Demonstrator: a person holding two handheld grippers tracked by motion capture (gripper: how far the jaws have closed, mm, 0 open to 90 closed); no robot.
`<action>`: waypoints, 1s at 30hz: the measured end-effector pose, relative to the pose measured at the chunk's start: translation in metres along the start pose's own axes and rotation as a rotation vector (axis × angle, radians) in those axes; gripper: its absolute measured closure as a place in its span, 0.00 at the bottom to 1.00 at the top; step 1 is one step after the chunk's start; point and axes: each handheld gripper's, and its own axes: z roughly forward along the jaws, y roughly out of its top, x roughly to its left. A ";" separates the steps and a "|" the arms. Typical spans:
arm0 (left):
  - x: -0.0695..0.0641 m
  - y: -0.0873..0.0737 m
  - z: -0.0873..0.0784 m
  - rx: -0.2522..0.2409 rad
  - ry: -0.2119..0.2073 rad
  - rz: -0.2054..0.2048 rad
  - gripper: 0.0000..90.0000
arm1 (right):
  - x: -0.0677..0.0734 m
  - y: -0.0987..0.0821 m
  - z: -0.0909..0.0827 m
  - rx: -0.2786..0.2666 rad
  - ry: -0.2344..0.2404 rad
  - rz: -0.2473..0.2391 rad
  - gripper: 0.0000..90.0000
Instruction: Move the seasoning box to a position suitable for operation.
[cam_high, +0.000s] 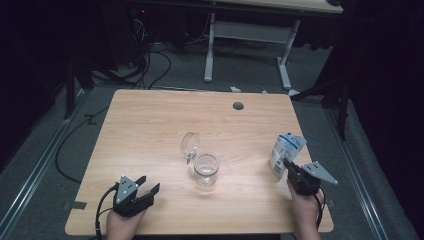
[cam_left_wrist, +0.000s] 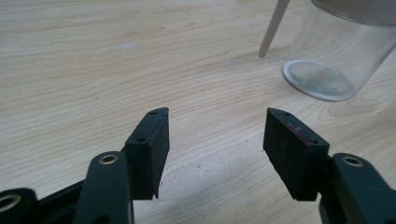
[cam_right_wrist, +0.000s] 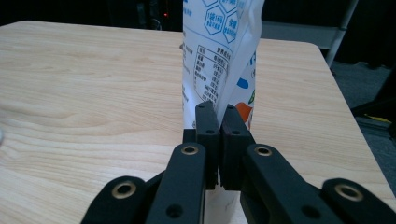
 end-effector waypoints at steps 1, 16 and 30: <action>0.000 0.000 0.000 -0.002 -0.005 0.005 0.46 | 0.001 0.001 0.000 0.001 0.005 0.001 0.99; -0.011 0.009 0.009 -0.052 -0.124 0.008 0.46 | 0.026 0.017 -0.018 -0.004 0.094 -0.068 1.00; -0.012 0.008 0.006 -0.053 -0.189 0.037 0.46 | 0.050 0.044 -0.014 0.099 0.165 -0.135 1.00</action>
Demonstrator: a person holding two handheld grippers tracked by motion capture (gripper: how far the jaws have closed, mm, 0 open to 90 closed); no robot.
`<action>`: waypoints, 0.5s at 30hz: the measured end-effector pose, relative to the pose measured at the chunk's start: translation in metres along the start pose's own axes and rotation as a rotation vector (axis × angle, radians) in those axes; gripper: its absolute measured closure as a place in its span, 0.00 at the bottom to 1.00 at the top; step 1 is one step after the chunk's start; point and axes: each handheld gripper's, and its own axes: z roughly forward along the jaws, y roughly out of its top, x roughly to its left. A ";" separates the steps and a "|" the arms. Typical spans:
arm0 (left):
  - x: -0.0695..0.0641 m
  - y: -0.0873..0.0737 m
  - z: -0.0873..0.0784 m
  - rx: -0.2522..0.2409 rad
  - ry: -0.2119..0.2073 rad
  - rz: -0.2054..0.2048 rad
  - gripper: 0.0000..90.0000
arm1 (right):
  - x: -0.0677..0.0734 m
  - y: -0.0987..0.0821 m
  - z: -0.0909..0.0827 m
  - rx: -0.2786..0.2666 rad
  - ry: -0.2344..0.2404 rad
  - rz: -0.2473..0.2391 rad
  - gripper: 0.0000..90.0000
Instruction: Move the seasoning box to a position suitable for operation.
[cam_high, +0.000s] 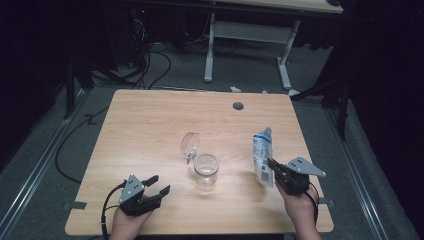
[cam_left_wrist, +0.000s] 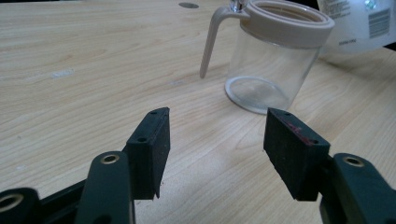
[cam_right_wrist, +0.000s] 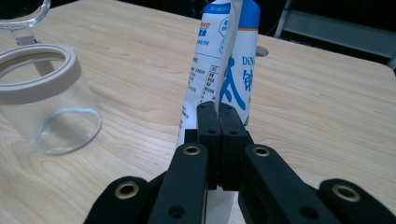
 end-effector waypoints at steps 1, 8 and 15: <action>-0.001 -0.001 0.000 0.003 0.002 0.010 0.46 | 0.000 0.003 -0.001 0.012 0.007 -0.001 1.00; -0.005 -0.001 0.003 0.011 -0.010 0.034 0.46 | 0.002 0.017 -0.005 0.115 0.037 -0.017 1.00; -0.006 -0.002 0.004 0.009 -0.008 0.032 0.46 | -0.003 0.027 -0.004 0.211 0.066 -0.014 1.00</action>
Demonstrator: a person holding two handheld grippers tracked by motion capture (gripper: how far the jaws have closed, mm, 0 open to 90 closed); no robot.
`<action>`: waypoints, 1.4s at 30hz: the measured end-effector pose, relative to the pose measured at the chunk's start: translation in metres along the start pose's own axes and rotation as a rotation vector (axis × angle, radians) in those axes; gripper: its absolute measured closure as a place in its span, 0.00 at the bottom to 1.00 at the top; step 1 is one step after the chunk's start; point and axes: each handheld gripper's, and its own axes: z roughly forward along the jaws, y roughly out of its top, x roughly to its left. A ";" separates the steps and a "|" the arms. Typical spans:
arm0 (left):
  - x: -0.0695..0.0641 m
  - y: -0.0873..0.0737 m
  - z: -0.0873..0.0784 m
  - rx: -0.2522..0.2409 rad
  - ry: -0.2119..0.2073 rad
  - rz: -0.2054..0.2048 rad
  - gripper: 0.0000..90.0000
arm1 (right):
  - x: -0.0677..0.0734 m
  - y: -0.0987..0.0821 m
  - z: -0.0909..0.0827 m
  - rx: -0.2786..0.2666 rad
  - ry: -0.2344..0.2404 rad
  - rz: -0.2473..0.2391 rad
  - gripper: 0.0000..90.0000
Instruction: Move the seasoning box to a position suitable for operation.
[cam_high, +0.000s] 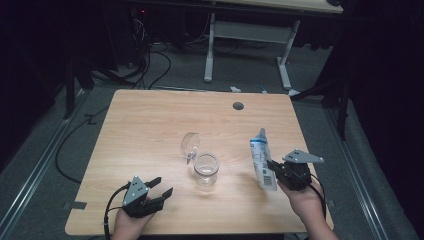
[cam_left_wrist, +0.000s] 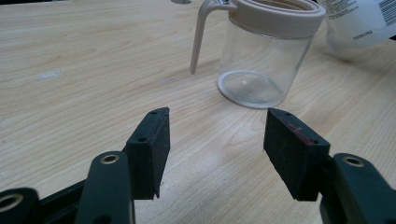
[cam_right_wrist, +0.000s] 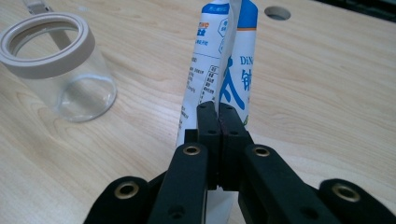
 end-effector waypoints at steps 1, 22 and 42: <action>0.000 0.000 0.000 0.000 0.002 -0.001 0.46 | 0.000 0.001 0.000 0.010 0.004 0.003 1.00; 0.000 -0.002 0.001 0.014 0.008 0.010 0.46 | 0.003 0.025 0.002 0.258 0.070 -0.044 1.00; -0.002 -0.002 0.001 0.018 0.009 0.016 0.46 | 0.003 0.040 0.011 0.437 0.066 -0.076 1.00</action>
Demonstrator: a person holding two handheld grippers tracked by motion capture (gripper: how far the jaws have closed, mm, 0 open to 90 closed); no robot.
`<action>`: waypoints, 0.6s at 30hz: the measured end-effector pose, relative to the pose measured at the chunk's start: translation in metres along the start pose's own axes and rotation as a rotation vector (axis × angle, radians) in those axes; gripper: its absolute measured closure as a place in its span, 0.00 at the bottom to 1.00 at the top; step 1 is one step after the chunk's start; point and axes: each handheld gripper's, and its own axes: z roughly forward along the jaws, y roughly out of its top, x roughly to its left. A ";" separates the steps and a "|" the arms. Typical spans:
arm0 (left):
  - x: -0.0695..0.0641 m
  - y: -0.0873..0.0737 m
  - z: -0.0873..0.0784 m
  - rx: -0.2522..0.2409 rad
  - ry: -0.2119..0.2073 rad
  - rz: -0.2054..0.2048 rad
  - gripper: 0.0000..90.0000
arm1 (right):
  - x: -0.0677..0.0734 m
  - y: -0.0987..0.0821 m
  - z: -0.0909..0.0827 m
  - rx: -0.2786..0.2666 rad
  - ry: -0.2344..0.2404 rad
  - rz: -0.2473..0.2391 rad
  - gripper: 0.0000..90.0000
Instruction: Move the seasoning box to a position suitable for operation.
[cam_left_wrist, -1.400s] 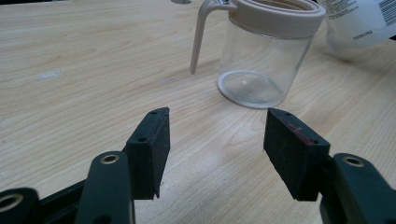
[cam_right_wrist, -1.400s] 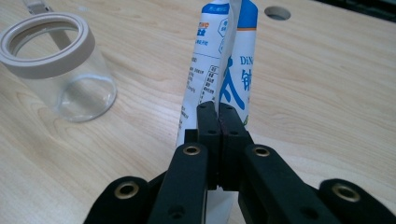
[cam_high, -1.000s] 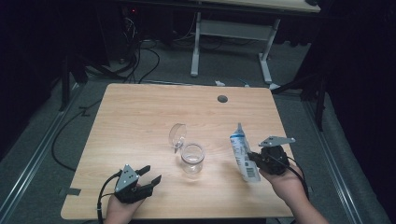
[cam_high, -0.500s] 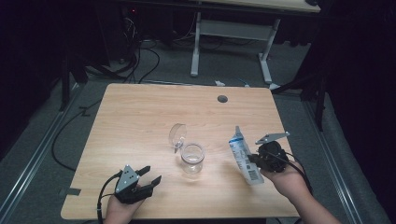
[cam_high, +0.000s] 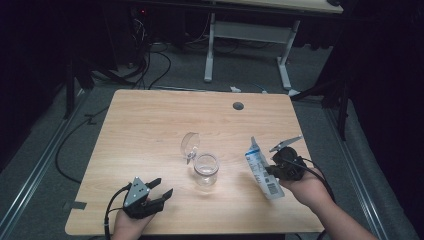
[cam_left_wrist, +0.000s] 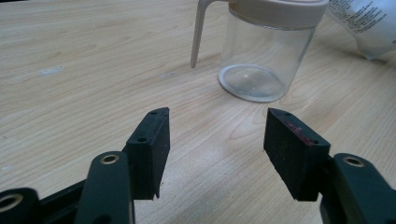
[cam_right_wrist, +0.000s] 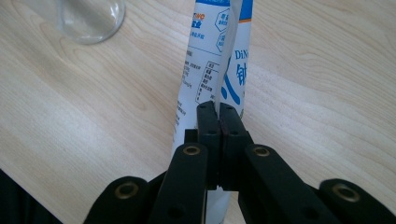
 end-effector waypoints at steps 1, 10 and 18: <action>0.000 0.000 0.000 0.000 0.000 0.000 0.46 | 0.000 0.001 0.000 0.012 0.000 -0.003 1.00; 0.000 0.000 0.001 0.000 -0.001 -0.002 0.46 | -0.003 0.005 -0.001 0.083 0.002 -0.001 1.00; 0.001 0.000 0.001 0.003 0.000 -0.002 0.46 | -0.004 0.011 -0.001 0.142 0.006 -0.033 1.00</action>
